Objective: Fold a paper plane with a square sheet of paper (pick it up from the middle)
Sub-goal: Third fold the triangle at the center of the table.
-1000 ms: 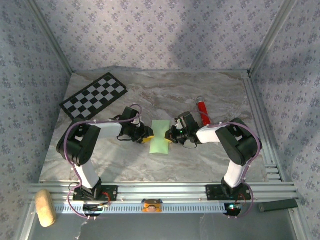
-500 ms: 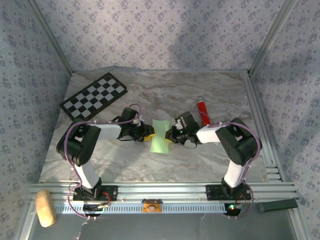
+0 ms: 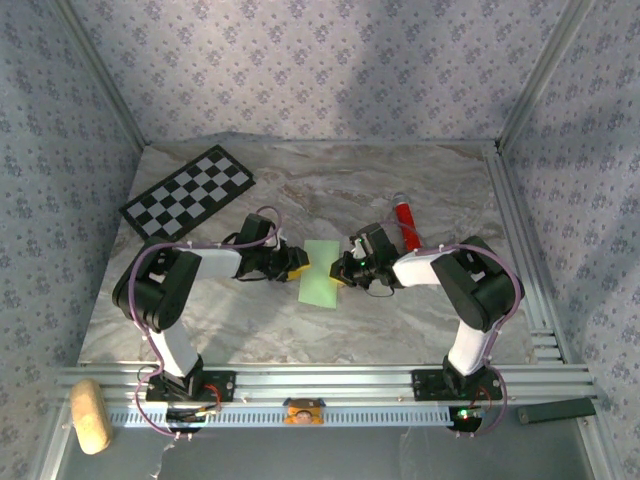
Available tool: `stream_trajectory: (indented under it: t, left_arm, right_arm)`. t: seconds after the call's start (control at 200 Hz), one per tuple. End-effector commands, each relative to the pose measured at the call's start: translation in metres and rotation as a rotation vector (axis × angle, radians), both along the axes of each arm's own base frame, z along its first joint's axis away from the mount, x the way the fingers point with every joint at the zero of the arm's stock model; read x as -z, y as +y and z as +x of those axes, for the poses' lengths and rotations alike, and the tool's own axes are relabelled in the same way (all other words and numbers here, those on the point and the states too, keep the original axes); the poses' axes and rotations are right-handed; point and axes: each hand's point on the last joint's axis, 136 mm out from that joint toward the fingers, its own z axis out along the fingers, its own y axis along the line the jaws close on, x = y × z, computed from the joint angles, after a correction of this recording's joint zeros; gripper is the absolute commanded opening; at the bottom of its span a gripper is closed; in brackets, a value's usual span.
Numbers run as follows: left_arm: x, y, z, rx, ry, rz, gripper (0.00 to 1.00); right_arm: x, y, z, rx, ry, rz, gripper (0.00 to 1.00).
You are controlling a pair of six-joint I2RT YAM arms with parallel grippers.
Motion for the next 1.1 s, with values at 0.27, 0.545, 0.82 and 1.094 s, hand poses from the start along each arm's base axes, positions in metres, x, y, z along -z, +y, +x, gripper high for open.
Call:
stream_trajectory:
  t: [0.27, 0.545, 0.82, 1.094]
  left_arm:
    - [-0.007, 0.001, 0.003, 0.013, -0.018, -0.022, 0.27]
    - [-0.004, 0.003, -0.003, 0.014, 0.0, -0.019, 0.12]
    - [-0.007, 0.011, -0.008, -0.027, 0.023, 0.004, 0.02]
    - [-0.019, 0.023, -0.02, -0.089, 0.073, 0.035, 0.0]
  right_arm:
    - [0.033, -0.018, -0.022, 0.011, 0.099, -0.106, 0.1]
    - [0.027, -0.015, -0.02, 0.006, 0.081, -0.093, 0.11]
    - [-0.015, -0.013, -0.01, -0.018, -0.132, -0.18, 0.21]
    - [-0.08, -0.029, -0.021, -0.051, -0.433, -0.318, 0.46]
